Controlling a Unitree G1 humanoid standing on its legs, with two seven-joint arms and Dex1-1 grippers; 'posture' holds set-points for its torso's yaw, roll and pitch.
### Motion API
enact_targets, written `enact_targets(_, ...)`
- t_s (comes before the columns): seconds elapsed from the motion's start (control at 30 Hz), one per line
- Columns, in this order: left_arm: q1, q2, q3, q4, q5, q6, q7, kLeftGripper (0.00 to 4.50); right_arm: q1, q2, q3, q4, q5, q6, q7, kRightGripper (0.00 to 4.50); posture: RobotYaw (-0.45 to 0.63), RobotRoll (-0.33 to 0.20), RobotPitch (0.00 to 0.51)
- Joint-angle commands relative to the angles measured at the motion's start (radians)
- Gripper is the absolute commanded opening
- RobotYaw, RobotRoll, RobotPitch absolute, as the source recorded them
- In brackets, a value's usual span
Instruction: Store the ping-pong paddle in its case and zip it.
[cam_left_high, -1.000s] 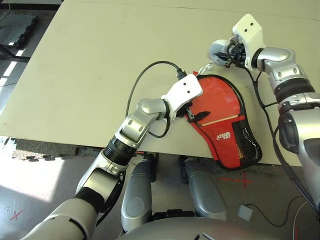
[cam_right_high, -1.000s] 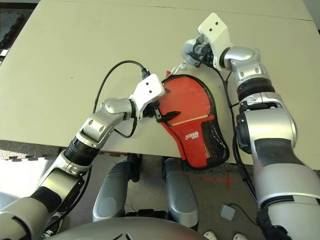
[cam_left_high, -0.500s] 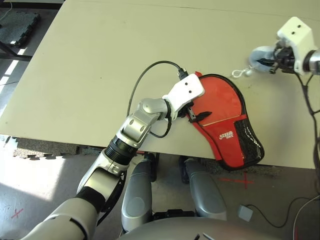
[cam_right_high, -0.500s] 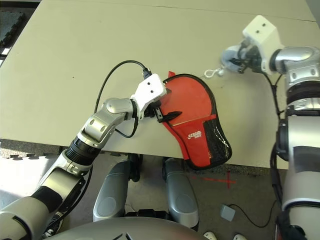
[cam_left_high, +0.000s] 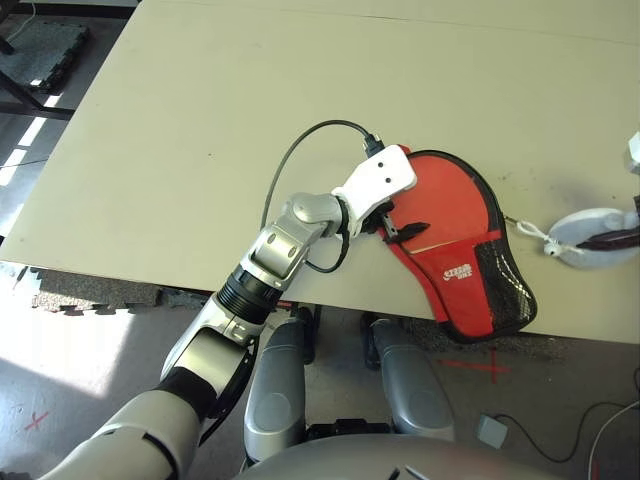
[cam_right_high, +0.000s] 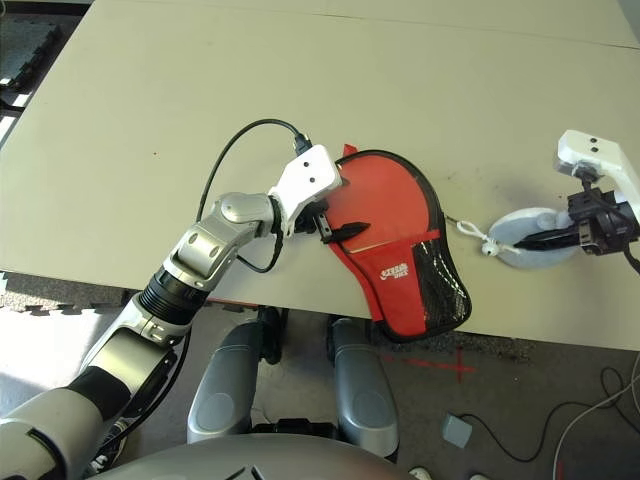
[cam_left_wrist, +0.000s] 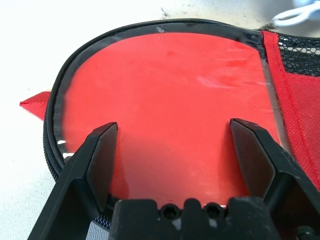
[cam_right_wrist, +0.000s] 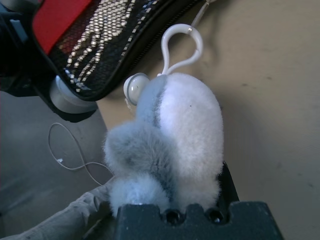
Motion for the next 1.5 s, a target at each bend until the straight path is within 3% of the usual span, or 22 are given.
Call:
enact_targets(0.03,0.066,0.014,-0.048,0.155,0.045,0.076,0.008,4.5,0.086,-0.063,0.04,-0.101,0.087,0.021,0.01,0.38,-0.11,0.0,0.337)
enact_targets(0.17,0.07,0.017,-0.045,0.161,0.047,0.075,0.011,4.5,0.166,-0.109,0.037,-0.206,0.151,0.038,0.01,0.38,-0.11,0.0,0.34)
enact_targets(0.3,0.071,0.018,-0.042,0.16,0.048,0.074,0.011,4.5,0.14,-0.036,-0.021,-0.17,0.085,0.053,0.009,0.38,-0.11,0.0,0.339)
enact_targets(0.37,0.072,0.02,-0.03,0.147,0.039,0.075,0.008,4.5,0.099,0.007,-0.053,-0.138,0.039,0.089,0.0,1.1,-0.11,0.0,0.333)
enact_targets(0.53,0.075,0.037,0.058,0.038,-0.037,0.112,-0.015,4.5,0.006,0.044,-0.125,-0.074,0.07,0.156,0.01,2.88,-0.12,0.0,0.312)
enact_targets(0.67,0.07,0.063,0.188,-0.099,-0.15,0.185,-0.036,4.5,-0.15,0.164,-0.238,0.1,0.055,0.208,-0.012,4.38,-0.11,0.0,0.297)
enact_targets(0.77,0.049,0.098,0.342,-0.178,-0.243,0.269,-0.004,4.5,-0.252,0.288,-0.357,0.288,0.047,0.191,-0.16,4.47,-0.1,0.0,0.284)
enact_targets(0.87,0.037,0.12,0.435,-0.187,-0.276,0.279,0.043,4.5,-0.293,0.371,-0.443,0.405,0.008,0.114,-0.291,4.47,-0.08,0.0,0.276)
enact_targets(0.93,0.025,0.127,0.555,-0.149,-0.286,0.221,0.116,4.5,-0.306,0.438,-0.519,0.502,-0.011,0.01,-0.447,4.47,-0.07,0.0,0.268)
enact_targets(1.2,0.049,0.144,0.774,0.02,-0.238,-0.124,0.331,4.5,-0.234,0.595,-0.652,0.588,-0.116,-0.373,-0.777,4.47,-0.06,0.0,0.231)
enact_targets(1.5,0.099,0.14,0.816,0.206,-0.202,-0.468,0.417,4.5,-0.221,0.66,-0.738,0.647,-0.181,-0.526,-1.048,4.47,-0.06,0.0,0.198)
